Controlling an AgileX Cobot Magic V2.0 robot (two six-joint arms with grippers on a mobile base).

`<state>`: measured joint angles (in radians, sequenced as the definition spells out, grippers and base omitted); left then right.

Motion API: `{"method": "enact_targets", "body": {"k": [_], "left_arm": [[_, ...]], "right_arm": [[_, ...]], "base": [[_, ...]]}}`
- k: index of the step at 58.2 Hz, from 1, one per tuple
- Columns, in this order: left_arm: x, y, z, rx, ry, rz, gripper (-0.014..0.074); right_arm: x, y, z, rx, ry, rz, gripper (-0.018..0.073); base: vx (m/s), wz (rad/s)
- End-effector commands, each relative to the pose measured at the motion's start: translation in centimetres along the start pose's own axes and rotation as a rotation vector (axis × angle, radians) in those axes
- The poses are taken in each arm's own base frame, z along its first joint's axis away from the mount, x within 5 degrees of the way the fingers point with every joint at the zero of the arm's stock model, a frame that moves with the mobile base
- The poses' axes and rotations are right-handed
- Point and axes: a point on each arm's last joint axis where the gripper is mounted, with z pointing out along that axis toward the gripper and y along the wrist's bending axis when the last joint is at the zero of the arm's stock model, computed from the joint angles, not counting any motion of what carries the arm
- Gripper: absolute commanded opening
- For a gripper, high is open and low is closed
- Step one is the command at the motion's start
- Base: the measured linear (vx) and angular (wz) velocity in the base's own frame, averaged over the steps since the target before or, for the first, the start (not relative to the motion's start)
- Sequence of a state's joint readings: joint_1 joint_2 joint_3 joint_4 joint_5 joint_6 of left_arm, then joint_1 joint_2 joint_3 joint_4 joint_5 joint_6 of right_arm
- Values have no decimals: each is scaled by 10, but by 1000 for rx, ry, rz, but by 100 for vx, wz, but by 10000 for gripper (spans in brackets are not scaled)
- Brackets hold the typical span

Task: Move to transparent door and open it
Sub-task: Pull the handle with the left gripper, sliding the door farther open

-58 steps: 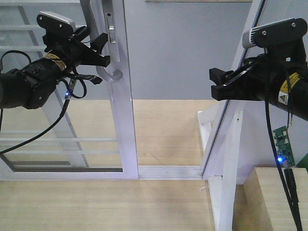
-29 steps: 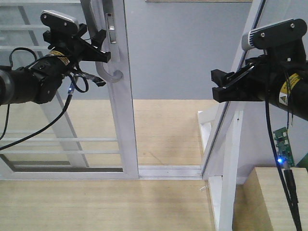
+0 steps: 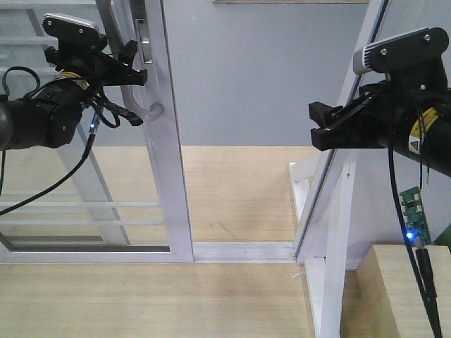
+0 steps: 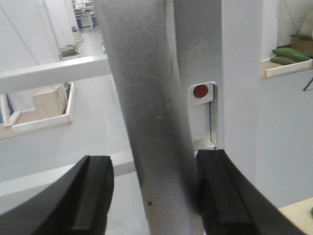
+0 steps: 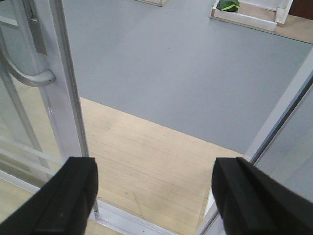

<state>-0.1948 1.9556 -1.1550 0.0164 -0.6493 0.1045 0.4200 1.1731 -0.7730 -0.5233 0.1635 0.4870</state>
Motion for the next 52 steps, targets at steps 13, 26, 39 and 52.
{"method": "enact_targets", "body": {"k": [13, 26, 39, 52], "left_arm": [[-47, 50, -15, -180, -91, -17, 467], [-51, 75, -25, -251, -32, -84, 467], [-56, 95, -36, -279, 40, -56, 467], [-54, 113, -53, -325, 75, -57, 467]], "right_arm": [[-19, 0, -9, -22, -111, -11, 542], [-19, 0, -9, -22, -111, -11, 542], [-19, 0, -9, -21, -111, -17, 542], [-19, 0, -9, -21, -111, -17, 542]], "base": [[0, 0], [0, 0], [0, 0], [0, 0]]}}
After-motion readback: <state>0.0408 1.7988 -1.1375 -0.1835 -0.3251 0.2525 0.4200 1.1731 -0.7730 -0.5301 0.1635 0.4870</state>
